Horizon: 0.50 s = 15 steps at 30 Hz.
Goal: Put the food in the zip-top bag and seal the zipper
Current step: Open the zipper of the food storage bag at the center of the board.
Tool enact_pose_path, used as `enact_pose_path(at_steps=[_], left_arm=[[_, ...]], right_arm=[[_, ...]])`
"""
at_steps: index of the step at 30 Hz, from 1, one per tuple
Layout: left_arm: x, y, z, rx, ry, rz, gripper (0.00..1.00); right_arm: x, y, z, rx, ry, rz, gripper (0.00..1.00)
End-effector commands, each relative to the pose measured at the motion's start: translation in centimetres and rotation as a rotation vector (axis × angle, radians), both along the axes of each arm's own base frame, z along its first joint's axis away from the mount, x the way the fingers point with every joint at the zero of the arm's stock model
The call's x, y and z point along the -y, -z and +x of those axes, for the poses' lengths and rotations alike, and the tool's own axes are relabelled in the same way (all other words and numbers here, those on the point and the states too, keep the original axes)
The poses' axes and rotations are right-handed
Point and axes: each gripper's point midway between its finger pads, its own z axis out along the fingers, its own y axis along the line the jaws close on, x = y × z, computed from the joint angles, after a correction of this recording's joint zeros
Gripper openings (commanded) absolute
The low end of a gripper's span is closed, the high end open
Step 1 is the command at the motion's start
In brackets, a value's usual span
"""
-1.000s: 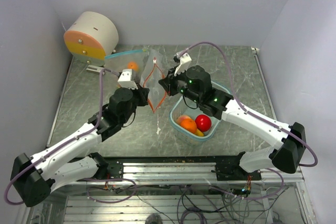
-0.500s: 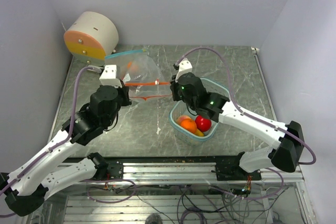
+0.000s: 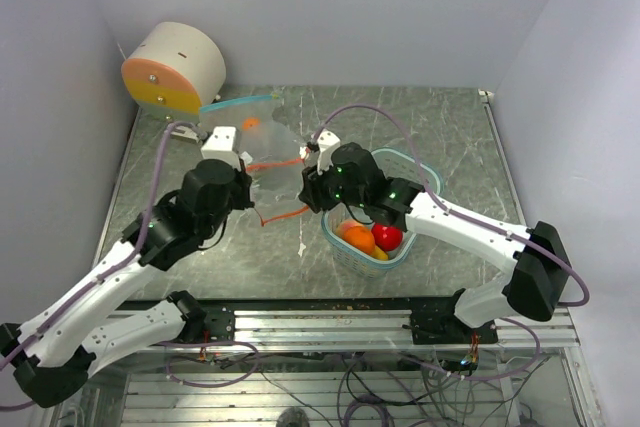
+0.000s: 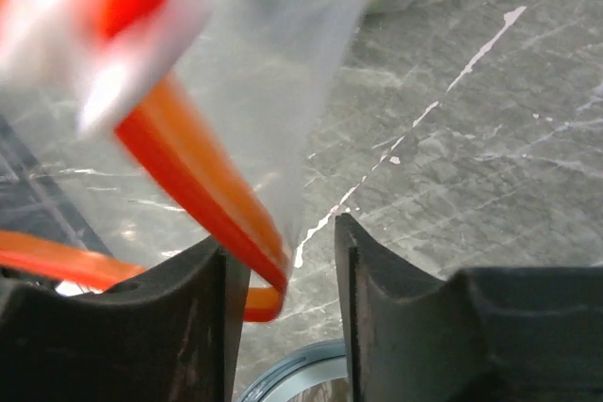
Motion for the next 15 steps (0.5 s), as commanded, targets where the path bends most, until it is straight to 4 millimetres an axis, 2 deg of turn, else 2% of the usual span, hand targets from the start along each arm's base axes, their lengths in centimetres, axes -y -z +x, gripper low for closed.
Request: enact_pose_path(at_steps=[1,4,5,10,13,15], left_arm=[[2.6,5.1,0.7,-0.088,0.038,-0.036,0.07],[3.3,8.3,1.2,-0.128,0.024,-0.037,0.07],[3.4,8.8,1.3,-0.131,0.020,-0.034,0.07],[2.7,9.2,1.4,-0.125,-0.007,-0.011,0.07],[2.0,8.3,1.2,-0.105,-0.017,-0.010,0.07],[1.6,7.7,1.0,-0.095,-0.025,-0.008,0.07]], right_arm=[[0.1,-1.5,-0.6,0.003,-0.038,0.024,0.47],[0.8,-3.1,-0.4,0.029,0.003,0.047,0.61],[1.3,-4.0,-0.3,0.048,0.023,0.058,0.66],[3.7,-8.7,-1.0,0.118,0.083,0.127,0.98],[6.1,-10.0,-1.4,0.123,0.155,0.126,1.00],[8.3,-8.7,-1.5,0.081,0.238,0.066,1.00]])
